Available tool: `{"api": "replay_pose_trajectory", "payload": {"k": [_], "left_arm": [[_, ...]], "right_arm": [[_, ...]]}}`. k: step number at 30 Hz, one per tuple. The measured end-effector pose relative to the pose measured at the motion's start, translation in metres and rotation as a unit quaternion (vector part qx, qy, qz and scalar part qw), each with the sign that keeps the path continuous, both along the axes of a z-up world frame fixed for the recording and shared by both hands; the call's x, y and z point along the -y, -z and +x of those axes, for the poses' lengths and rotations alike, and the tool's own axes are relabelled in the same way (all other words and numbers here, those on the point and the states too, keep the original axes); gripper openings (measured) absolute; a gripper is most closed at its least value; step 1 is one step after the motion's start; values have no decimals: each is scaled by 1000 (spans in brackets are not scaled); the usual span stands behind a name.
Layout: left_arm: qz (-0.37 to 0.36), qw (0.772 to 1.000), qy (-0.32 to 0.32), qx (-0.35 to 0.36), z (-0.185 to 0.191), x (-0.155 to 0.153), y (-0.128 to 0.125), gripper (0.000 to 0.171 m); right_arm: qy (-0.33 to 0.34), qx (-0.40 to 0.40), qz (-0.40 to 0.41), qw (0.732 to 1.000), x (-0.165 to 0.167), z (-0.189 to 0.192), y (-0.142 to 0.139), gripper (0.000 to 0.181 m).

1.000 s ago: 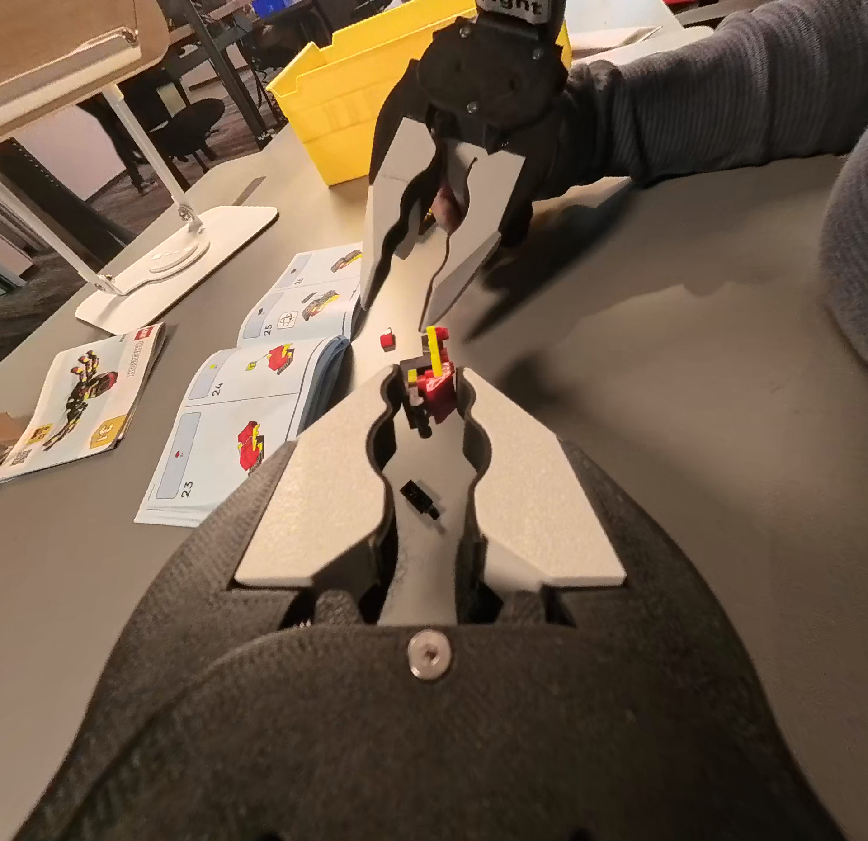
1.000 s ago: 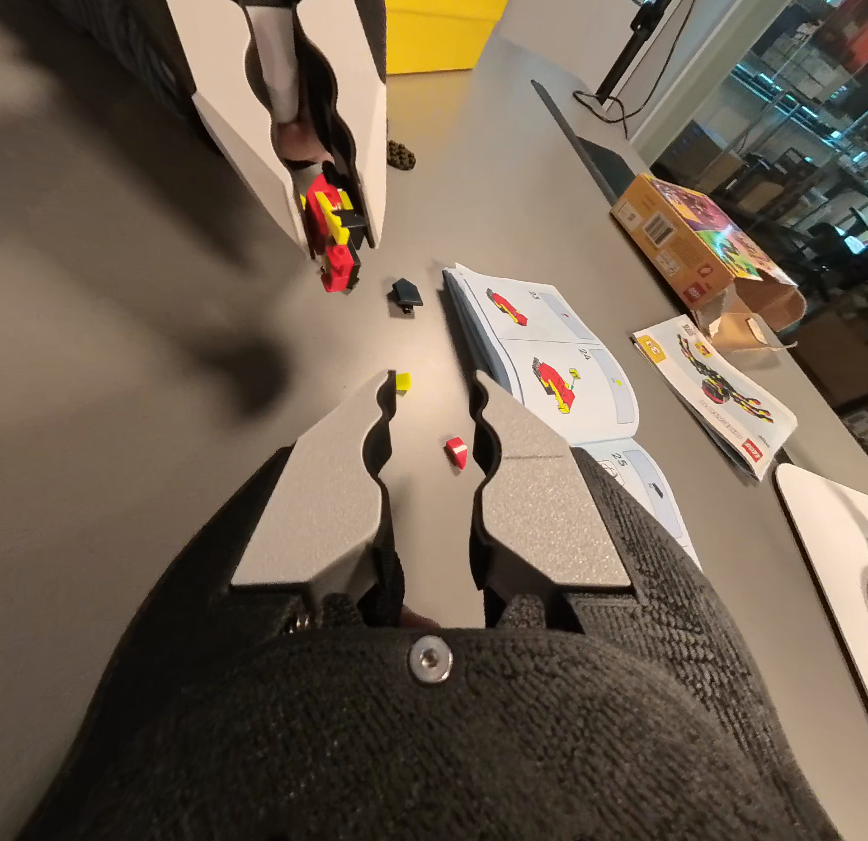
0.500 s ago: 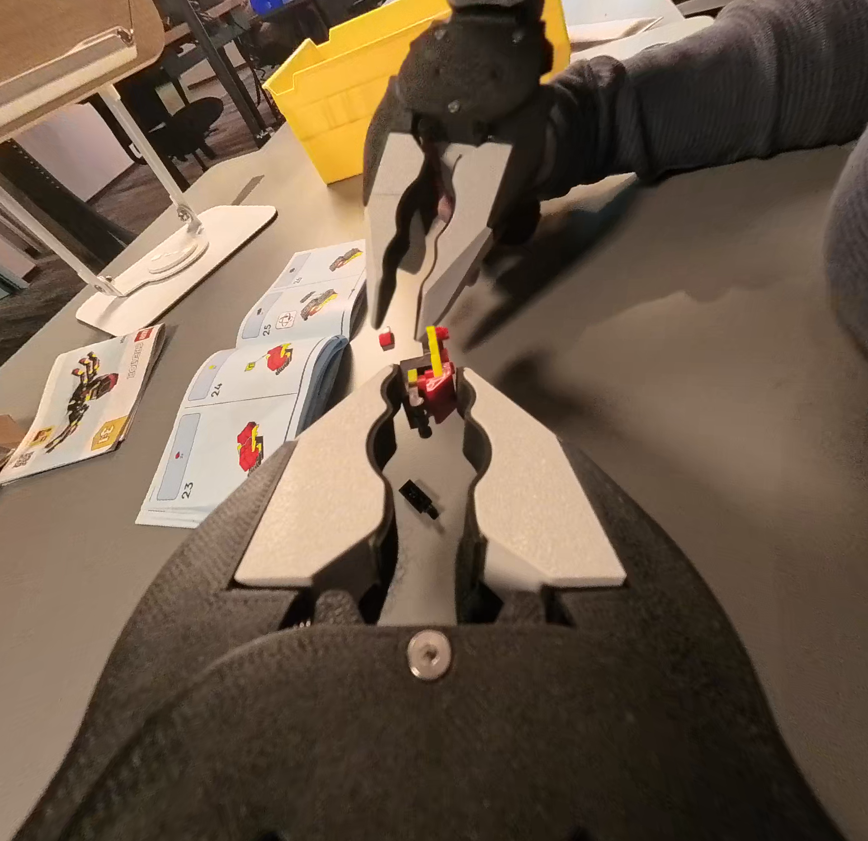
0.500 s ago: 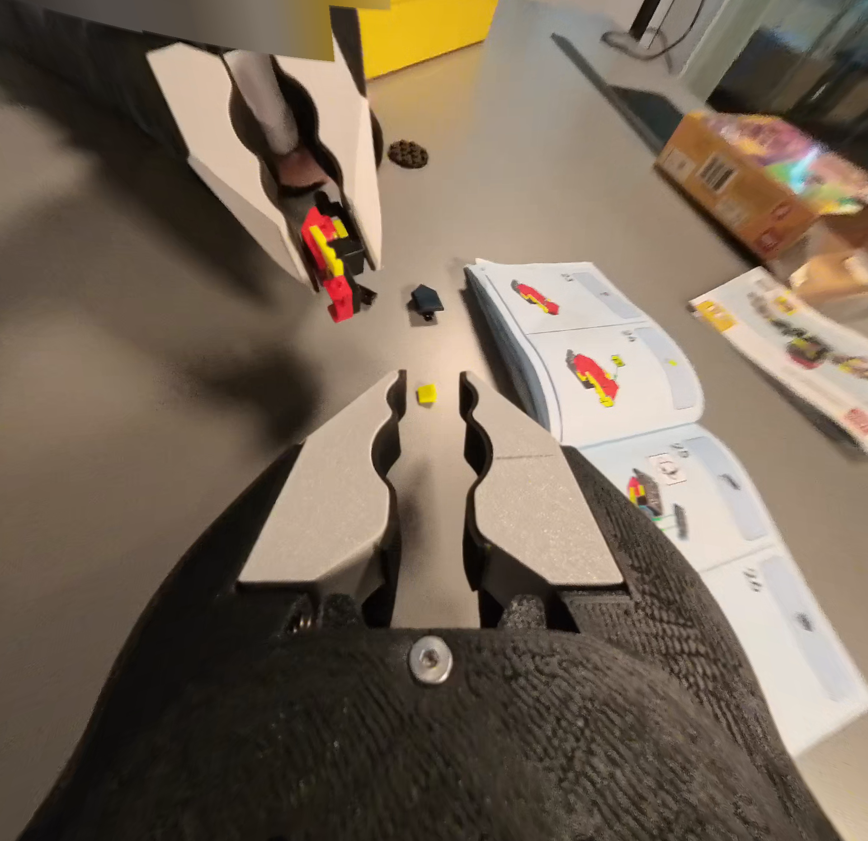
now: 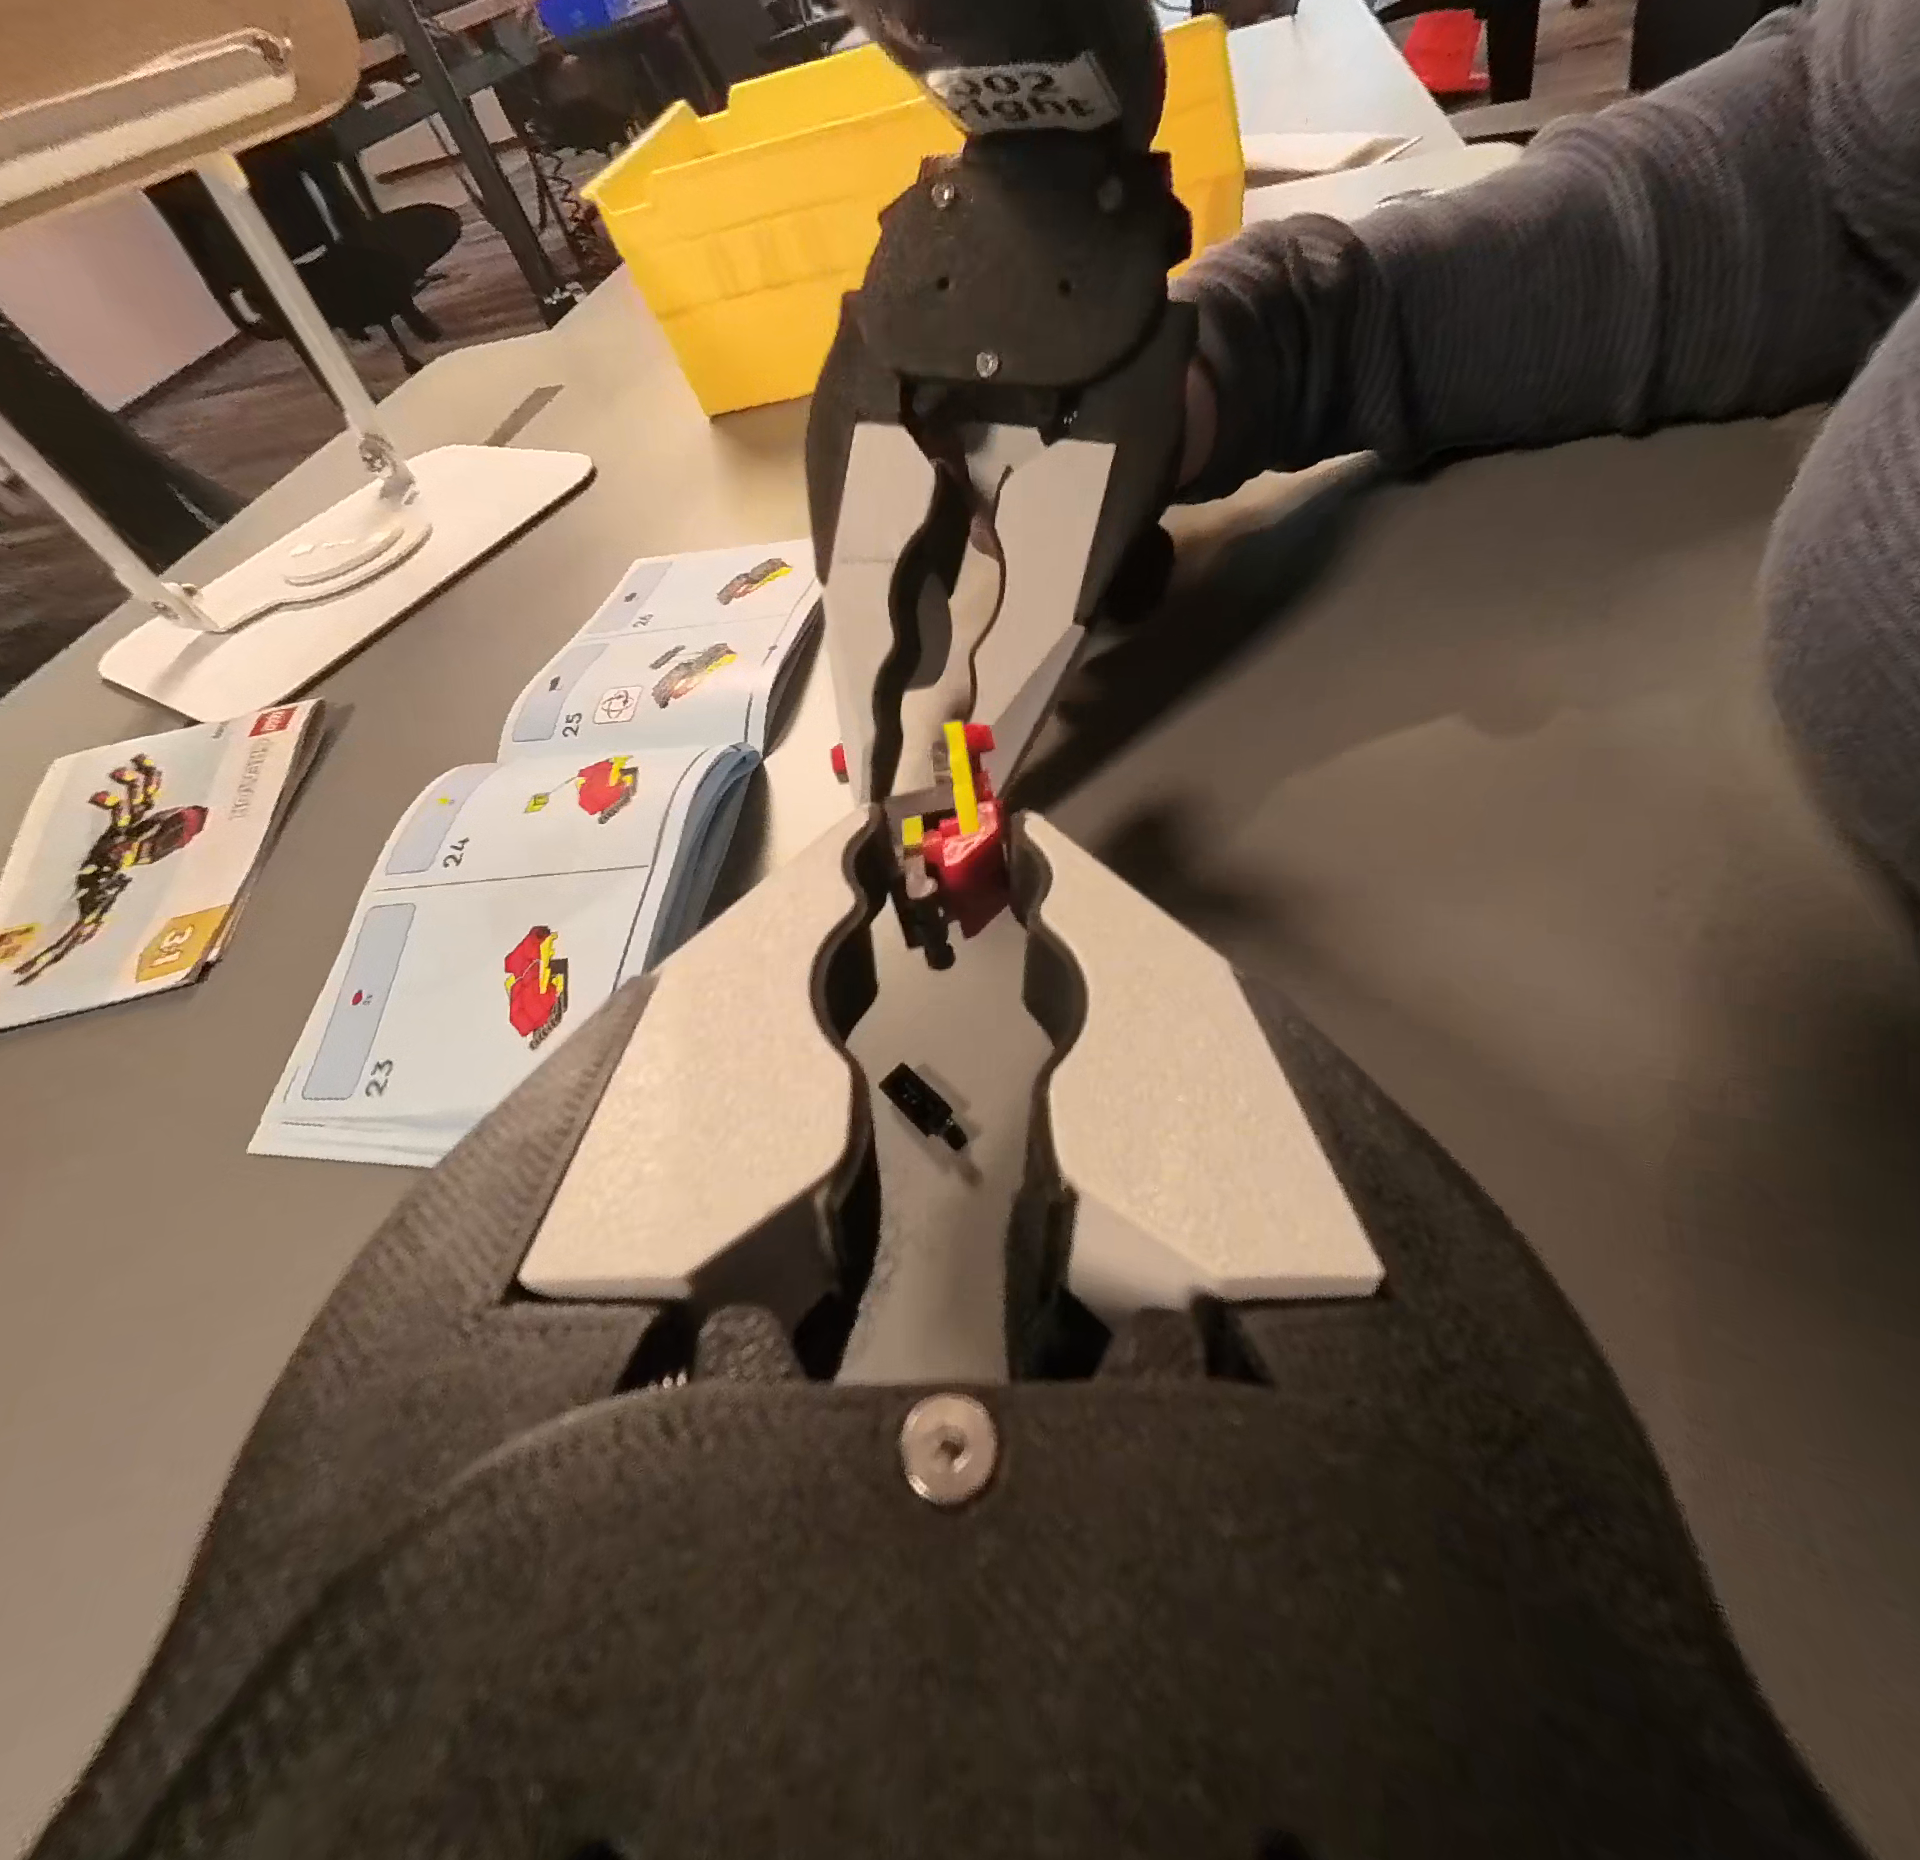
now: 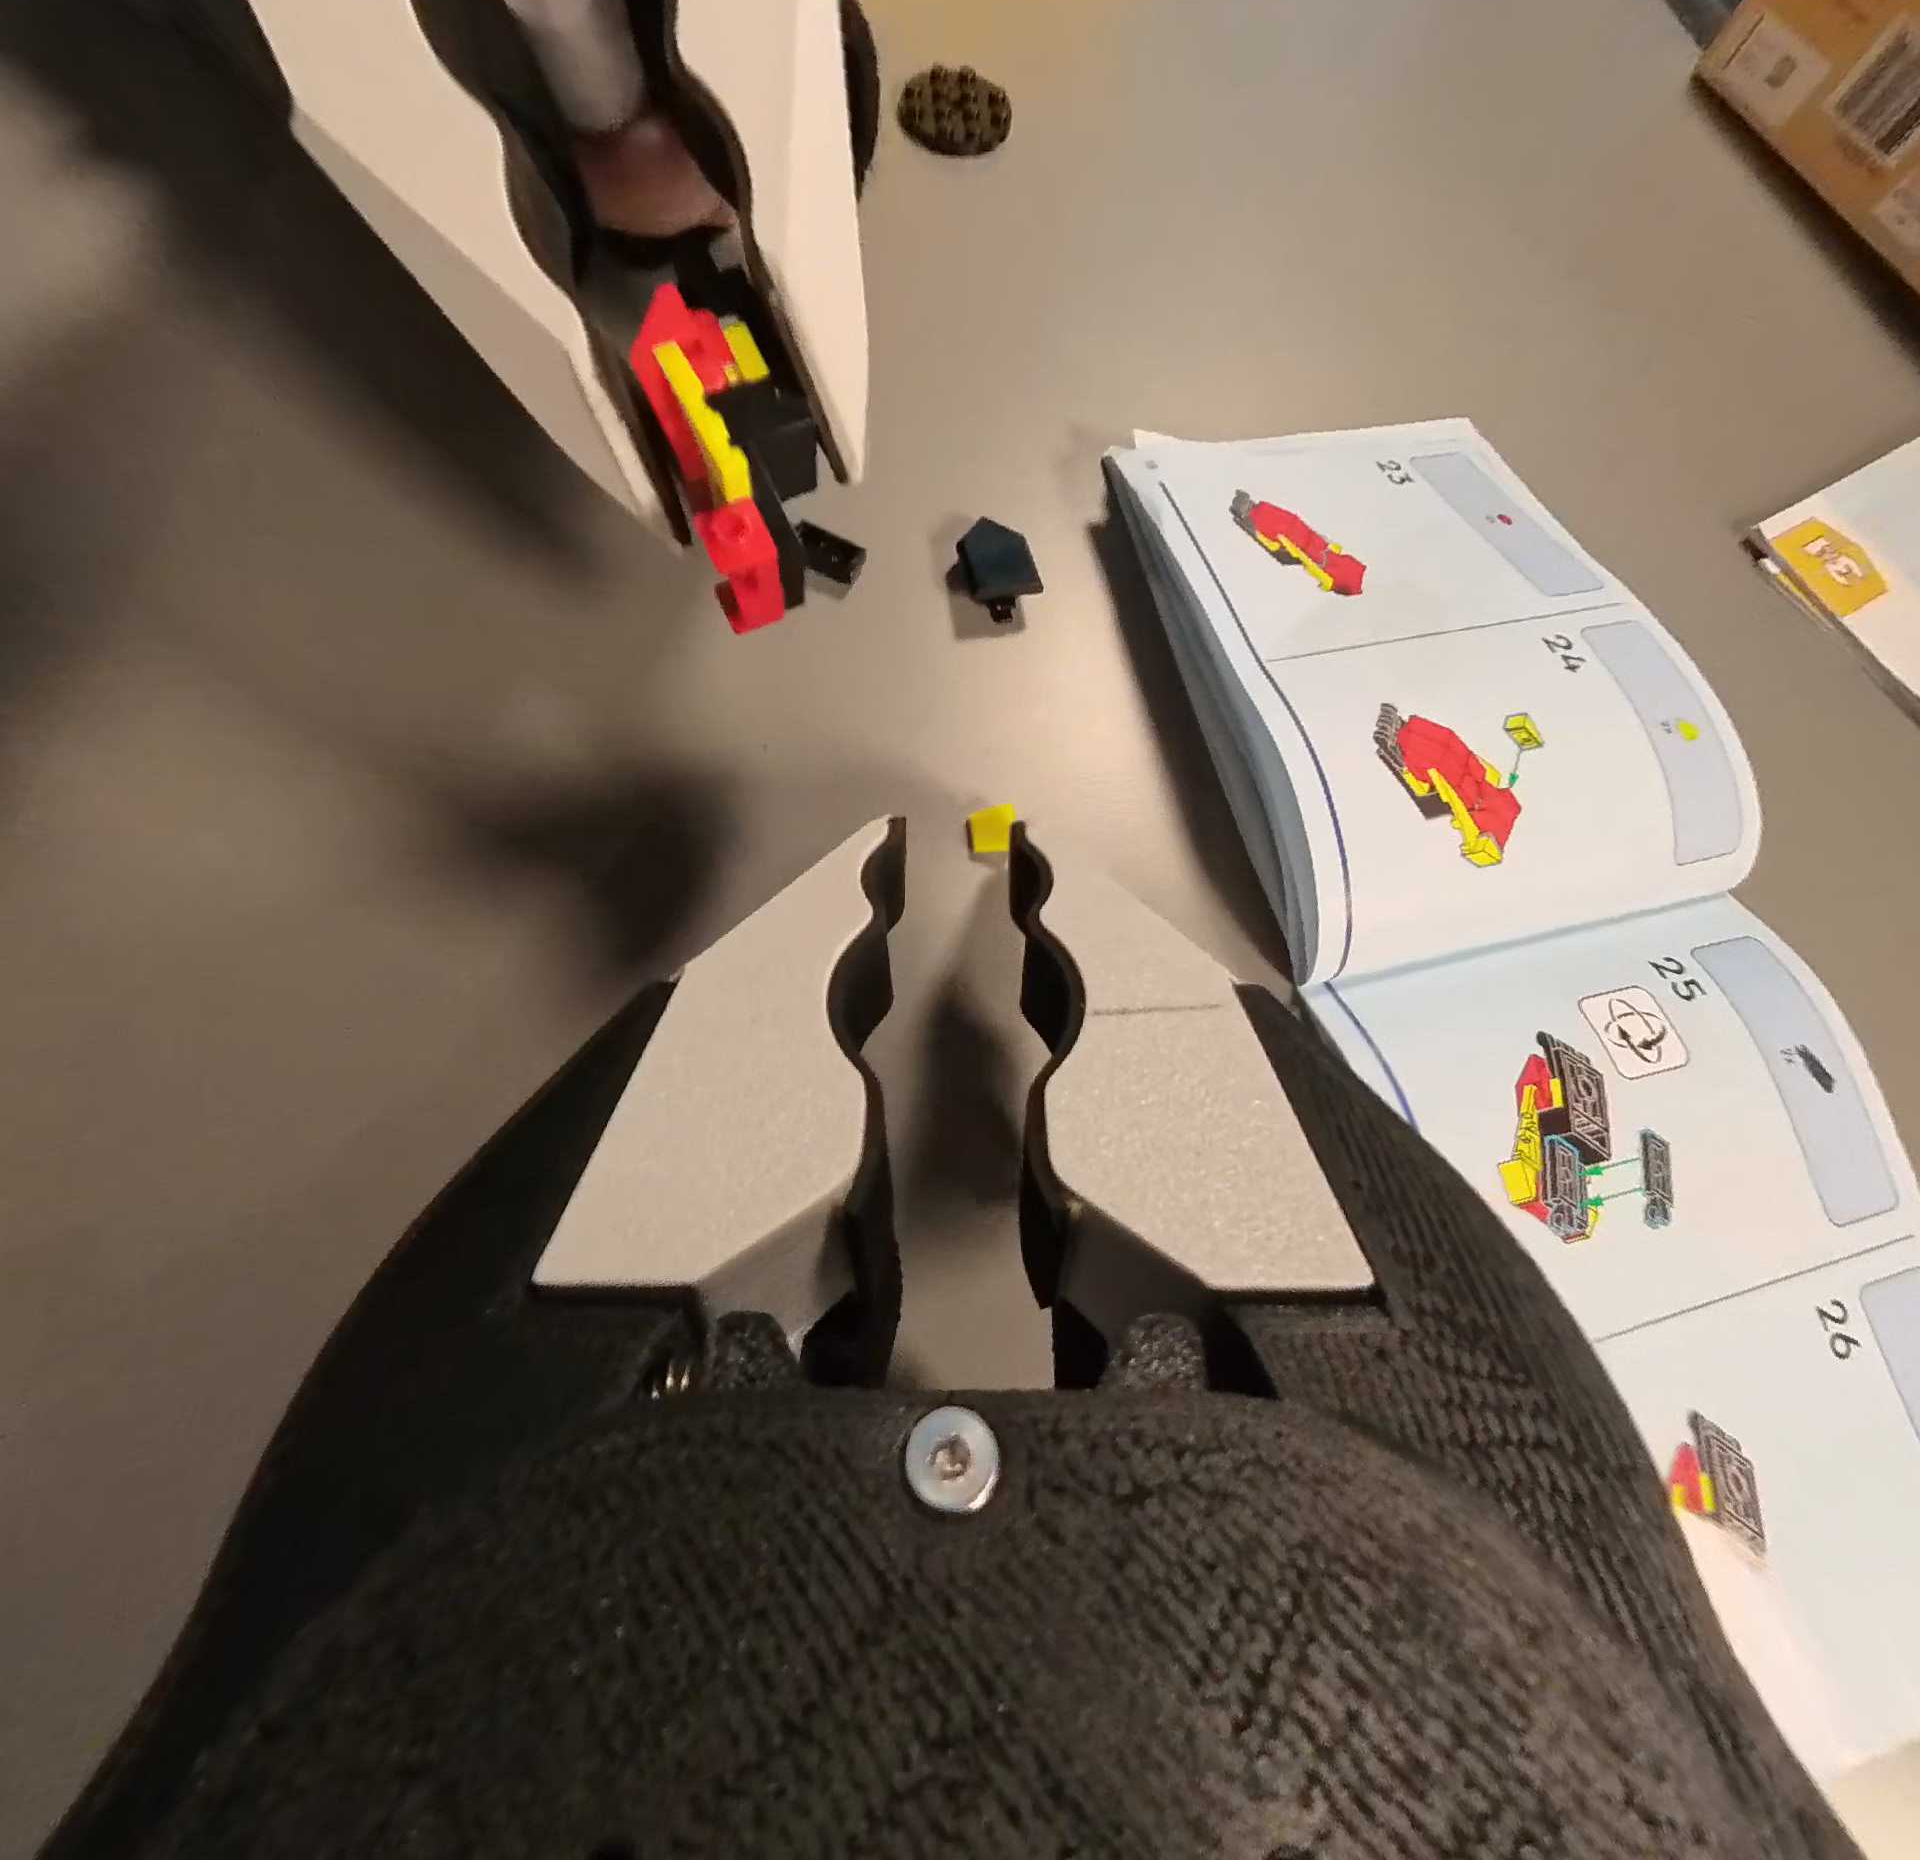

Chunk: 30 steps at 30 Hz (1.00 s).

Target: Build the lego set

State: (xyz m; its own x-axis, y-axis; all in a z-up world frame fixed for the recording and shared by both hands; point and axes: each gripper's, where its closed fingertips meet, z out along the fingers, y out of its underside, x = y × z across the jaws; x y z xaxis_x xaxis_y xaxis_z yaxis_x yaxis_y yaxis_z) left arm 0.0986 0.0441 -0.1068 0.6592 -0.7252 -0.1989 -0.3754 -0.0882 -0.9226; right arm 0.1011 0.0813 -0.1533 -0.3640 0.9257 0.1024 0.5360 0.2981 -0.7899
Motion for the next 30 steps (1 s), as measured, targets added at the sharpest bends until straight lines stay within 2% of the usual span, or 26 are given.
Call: {"api": "replay_pose_trajectory", "payload": {"k": [12, 30], "left_arm": [[-19, 999, -2, -25, -11, -4, 9, 21], [-20, 999, 0, -29, -10, -4, 10, 21]], "right_arm": [[8, 17, -35, 999, -4, -6, 1, 15], [-16, 10, -8, 1000, 4, -4, 2, 14]]}}
